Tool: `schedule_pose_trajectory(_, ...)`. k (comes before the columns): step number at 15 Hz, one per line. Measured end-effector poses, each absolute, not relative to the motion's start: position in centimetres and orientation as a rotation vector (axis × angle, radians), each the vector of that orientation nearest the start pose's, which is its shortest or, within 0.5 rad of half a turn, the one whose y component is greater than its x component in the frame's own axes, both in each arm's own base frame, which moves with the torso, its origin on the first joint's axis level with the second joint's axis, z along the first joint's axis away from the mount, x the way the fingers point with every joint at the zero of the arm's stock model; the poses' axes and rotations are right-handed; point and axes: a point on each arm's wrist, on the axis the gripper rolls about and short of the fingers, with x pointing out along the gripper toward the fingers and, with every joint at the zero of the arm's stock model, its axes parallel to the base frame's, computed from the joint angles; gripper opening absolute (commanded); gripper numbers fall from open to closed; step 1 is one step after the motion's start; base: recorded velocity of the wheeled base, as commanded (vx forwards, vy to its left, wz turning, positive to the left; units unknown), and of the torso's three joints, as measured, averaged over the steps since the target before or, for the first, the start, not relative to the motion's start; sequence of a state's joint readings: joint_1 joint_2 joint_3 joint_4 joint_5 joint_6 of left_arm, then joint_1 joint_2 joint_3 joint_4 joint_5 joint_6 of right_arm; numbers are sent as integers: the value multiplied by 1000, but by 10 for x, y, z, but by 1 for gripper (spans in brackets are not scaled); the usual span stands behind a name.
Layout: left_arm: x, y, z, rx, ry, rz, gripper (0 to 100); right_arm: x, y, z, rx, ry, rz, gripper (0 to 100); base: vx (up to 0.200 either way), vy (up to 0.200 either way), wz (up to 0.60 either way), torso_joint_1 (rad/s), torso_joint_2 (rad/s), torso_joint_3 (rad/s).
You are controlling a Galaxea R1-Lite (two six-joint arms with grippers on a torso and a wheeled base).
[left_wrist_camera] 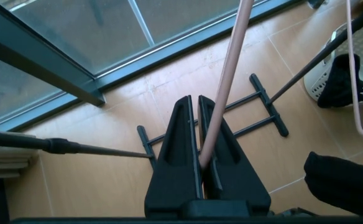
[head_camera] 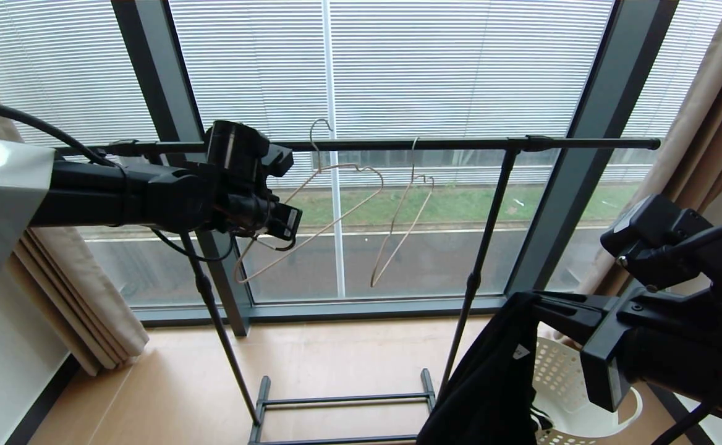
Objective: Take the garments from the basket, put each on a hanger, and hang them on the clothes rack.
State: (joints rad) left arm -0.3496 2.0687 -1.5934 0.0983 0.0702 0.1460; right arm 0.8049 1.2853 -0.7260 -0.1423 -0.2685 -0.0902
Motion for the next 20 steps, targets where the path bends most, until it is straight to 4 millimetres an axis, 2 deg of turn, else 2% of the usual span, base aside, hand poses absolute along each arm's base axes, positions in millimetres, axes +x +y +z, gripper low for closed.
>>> schedule_pose_trajectory(3,376,-135,202,262,546,-313,0,141,138,218,-303,341,546,0,0,0,0,0,0,0)
schedule_pose_trajectory(9,323,-115,207,252,501,-310,0,142,139,215,-309,349,546,0,0,0,0,0,0,0)
schedule_pose_trajectory(12,289,-102,210,250,495,-311,0,143,140,214,-313,355,544,0,0,0,0,0,0,0)
schedule_pose_trajectory(15,246,-87,207,249,484,-321,0,145,139,214,-322,354,504,0,0,0,0,0,0,0)
schedule_pose_trajectory(18,198,-73,203,239,454,-422,0,161,139,224,-365,320,314,0,0,0,0,0,0,0)
schedule_pose_trajectory(20,168,-64,193,276,439,-535,0,175,144,230,-409,306,216,0,0,0,0,0,0,0)
